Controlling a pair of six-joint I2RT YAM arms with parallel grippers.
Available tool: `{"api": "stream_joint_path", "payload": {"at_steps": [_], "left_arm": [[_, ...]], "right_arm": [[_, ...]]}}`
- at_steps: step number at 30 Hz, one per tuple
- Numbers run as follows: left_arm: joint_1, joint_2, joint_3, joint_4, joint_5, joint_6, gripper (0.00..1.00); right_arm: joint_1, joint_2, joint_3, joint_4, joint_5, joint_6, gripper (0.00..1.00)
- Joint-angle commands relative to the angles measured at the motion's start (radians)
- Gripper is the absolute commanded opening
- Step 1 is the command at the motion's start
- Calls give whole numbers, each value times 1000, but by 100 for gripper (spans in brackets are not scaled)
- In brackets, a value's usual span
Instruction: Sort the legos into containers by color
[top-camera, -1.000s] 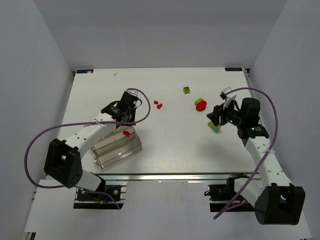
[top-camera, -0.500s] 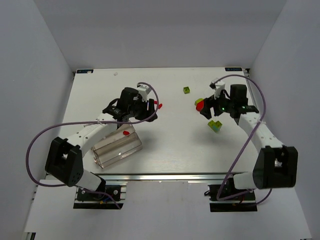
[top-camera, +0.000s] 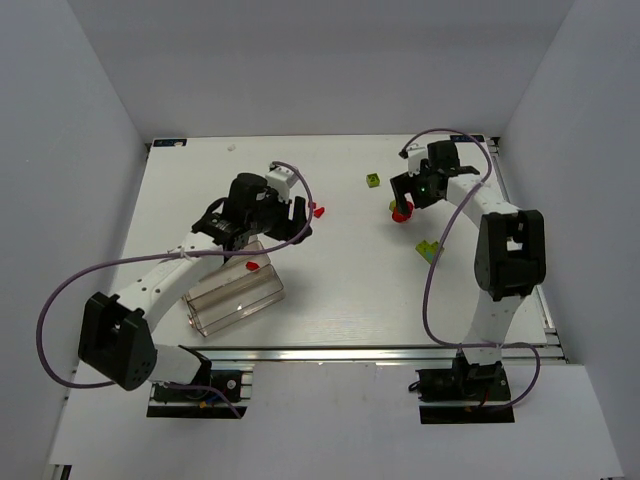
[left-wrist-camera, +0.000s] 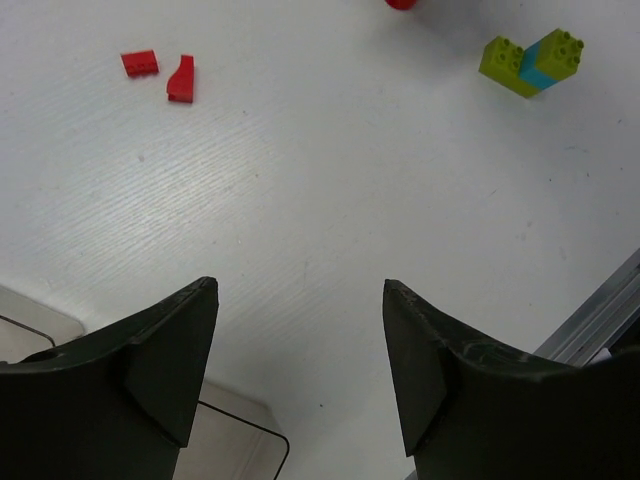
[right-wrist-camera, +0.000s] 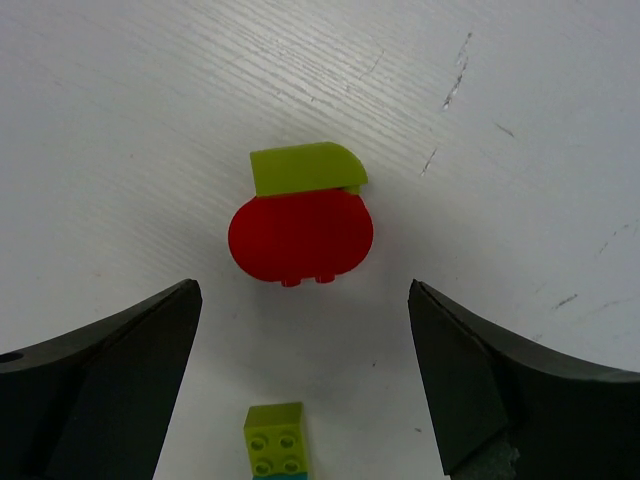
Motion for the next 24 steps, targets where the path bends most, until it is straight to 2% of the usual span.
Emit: {"api": "stream_joint_path", "payload": {"at_steps": [1,12,24], "left_arm": [[5,-67,-11,0,-31,32,77],[5,-64,-8,-8,-25,37,77],[5,-49,-10,-10,-25,37,78]], "right_arm": [[4,30,103,-76,-19,-39,89],[9,133,145,-113,-62,-81,89],[35,216,201,-96,1,-65,89]]}}
